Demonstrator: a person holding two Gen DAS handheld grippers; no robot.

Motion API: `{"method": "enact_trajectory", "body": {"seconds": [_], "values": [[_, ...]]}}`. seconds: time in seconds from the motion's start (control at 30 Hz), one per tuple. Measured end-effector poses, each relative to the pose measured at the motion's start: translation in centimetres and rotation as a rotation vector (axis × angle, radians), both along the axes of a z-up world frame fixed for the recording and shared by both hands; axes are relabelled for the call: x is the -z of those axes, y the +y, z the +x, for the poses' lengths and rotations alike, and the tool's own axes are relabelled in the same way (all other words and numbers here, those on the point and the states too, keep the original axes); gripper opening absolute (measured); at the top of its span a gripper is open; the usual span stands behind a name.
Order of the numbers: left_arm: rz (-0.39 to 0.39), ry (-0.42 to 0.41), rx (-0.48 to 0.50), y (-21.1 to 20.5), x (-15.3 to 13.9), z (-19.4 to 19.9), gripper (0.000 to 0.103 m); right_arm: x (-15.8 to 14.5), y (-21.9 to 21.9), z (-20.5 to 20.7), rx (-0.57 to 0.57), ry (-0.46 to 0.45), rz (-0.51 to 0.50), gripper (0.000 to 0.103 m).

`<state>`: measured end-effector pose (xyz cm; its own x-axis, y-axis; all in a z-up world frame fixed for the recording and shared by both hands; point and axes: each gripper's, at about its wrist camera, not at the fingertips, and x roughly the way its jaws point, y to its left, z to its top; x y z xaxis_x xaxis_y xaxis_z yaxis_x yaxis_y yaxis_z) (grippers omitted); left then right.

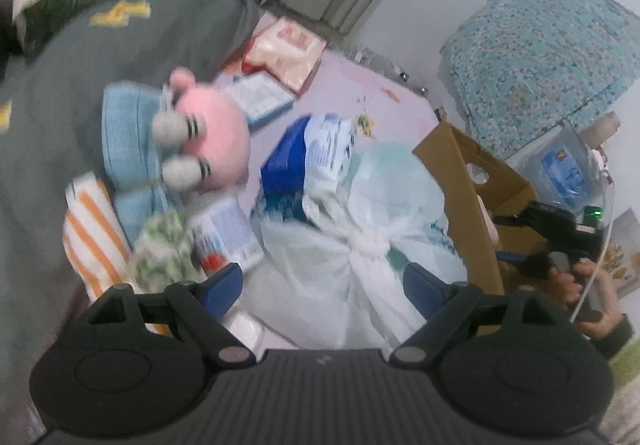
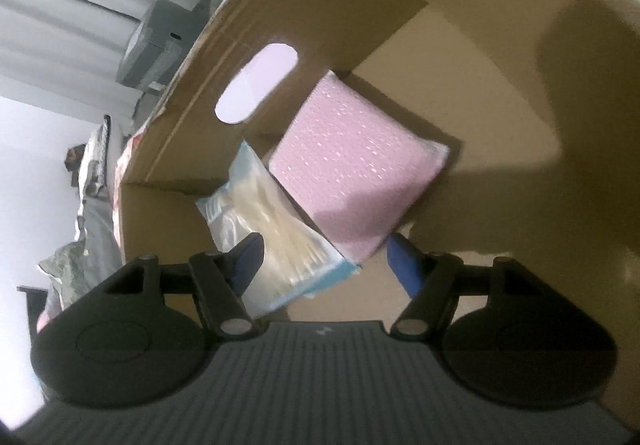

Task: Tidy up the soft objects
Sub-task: 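Reach the left gripper to the blue-and-white medicine box and grasp it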

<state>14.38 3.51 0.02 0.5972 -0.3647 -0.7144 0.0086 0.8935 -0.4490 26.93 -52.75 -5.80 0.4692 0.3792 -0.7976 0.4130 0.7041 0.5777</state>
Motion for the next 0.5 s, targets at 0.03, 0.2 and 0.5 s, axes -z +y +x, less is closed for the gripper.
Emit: {"method": "enact_trajectory", "body": {"seconds": [0.03,0.2,0.5], "values": [[0.027,-0.021,0.007,0.1,-0.6,0.2,0.088,-0.6,-0.2,-0.4,-0.006,-0.005,-0.015,0.071],[0.205,-0.128,0.053,0.4,-4.0,2.2,0.089,-5.8,1.2,-2.2,-0.083,-0.109,-0.069,0.072],[0.448,-0.145,0.223,-1.1,-4.9,11.7,0.092,-12.7,15.8,1.6,-0.443,-0.302,0.1,0.071]]}}
